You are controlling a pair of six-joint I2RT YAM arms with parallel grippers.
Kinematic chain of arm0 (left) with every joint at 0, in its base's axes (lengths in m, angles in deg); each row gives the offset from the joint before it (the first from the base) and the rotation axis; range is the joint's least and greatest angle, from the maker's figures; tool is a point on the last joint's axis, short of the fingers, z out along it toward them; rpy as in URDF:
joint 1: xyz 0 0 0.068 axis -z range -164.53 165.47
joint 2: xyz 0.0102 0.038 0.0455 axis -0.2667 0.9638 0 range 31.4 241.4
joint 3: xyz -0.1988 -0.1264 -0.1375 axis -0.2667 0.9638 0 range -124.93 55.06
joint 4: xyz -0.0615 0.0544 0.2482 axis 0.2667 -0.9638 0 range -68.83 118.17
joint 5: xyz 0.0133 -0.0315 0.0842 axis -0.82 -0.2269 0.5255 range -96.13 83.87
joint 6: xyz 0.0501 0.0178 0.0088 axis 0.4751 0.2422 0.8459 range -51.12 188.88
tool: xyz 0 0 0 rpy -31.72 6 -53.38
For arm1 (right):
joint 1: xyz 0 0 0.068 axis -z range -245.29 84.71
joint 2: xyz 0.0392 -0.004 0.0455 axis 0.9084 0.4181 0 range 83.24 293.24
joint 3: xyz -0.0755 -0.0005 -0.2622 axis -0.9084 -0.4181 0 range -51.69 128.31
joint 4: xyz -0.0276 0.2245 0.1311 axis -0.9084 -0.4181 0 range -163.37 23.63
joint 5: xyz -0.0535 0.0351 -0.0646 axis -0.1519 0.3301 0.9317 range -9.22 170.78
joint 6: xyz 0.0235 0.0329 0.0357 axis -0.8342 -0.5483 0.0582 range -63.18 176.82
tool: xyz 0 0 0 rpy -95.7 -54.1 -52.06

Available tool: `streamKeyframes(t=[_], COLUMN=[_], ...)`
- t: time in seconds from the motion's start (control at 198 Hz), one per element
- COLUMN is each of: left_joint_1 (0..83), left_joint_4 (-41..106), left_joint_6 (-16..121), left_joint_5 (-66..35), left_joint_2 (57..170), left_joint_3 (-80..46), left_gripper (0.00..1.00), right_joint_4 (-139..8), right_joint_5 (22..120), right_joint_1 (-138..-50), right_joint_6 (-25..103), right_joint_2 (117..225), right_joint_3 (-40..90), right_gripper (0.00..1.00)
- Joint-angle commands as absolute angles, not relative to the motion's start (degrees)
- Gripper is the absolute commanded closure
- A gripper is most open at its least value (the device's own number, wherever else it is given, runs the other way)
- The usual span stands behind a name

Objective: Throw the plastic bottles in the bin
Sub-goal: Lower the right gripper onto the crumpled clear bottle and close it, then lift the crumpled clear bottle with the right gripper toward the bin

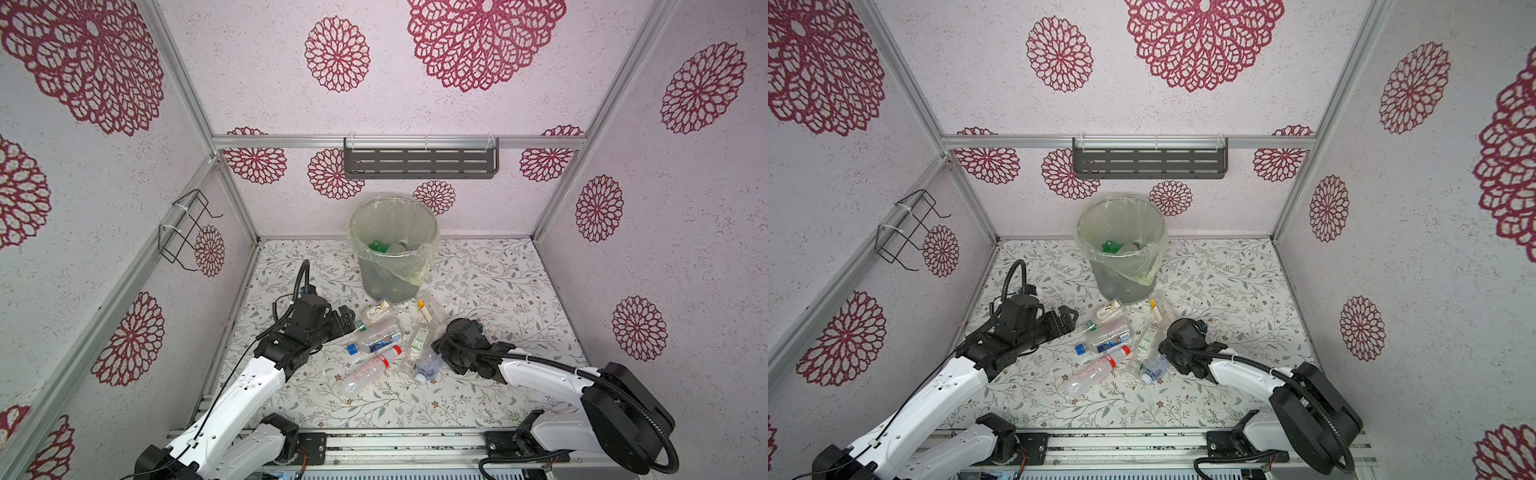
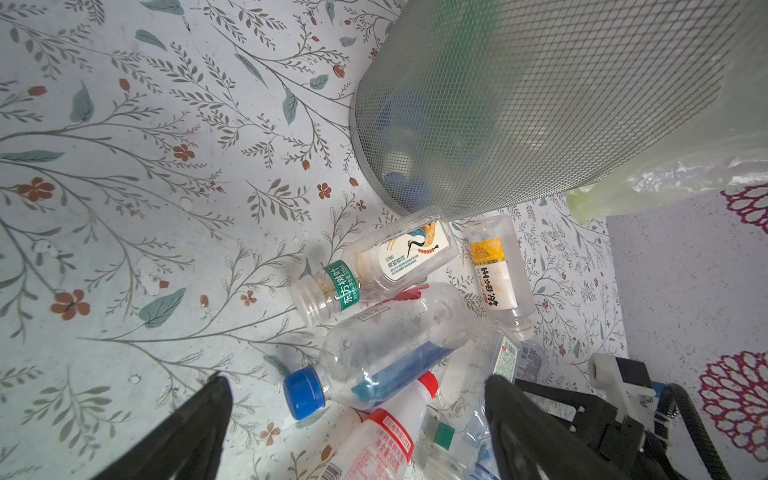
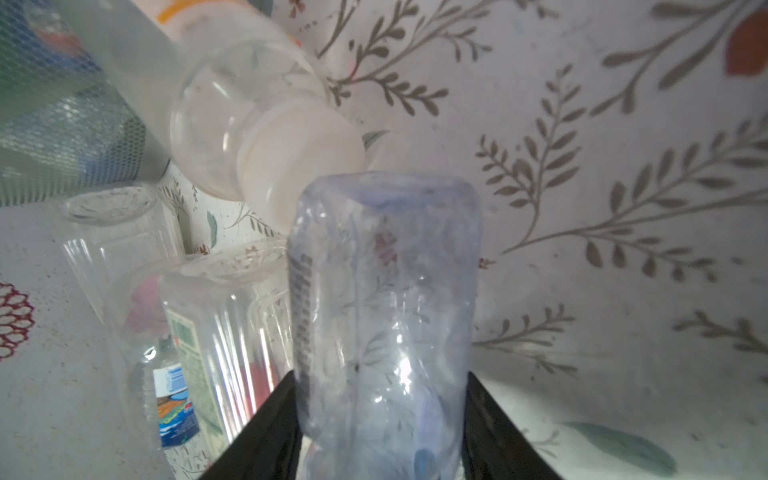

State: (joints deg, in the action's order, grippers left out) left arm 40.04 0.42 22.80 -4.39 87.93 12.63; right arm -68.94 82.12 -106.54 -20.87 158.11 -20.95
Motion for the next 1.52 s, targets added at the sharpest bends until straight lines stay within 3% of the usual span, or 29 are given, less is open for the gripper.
streamKeyframes(t=[0.0,0.586,1.511], left_joint_1=[39.55,39.48,39.47], left_joint_4=[1.36,3.33,4.39], left_joint_6=[22.14,19.80,19.23], left_joint_5=[-4.22,-4.67,-5.43], left_joint_2=[87.03,88.76,90.45], left_joint_3=[13.34,12.98,12.88], left_gripper=[0.03,0.03,0.03], right_joint_4=[-72.60,-82.88,-84.70], right_joint_5=[84.41,91.67,89.86], right_joint_1=[-107.08,-107.12,-101.53], right_joint_6=[-20.98,-18.66,-3.47], right_joint_2=[155.92,135.87,139.98], right_joint_3=[-20.90,-23.49,-3.60], right_gripper=[0.45,0.48,0.48])
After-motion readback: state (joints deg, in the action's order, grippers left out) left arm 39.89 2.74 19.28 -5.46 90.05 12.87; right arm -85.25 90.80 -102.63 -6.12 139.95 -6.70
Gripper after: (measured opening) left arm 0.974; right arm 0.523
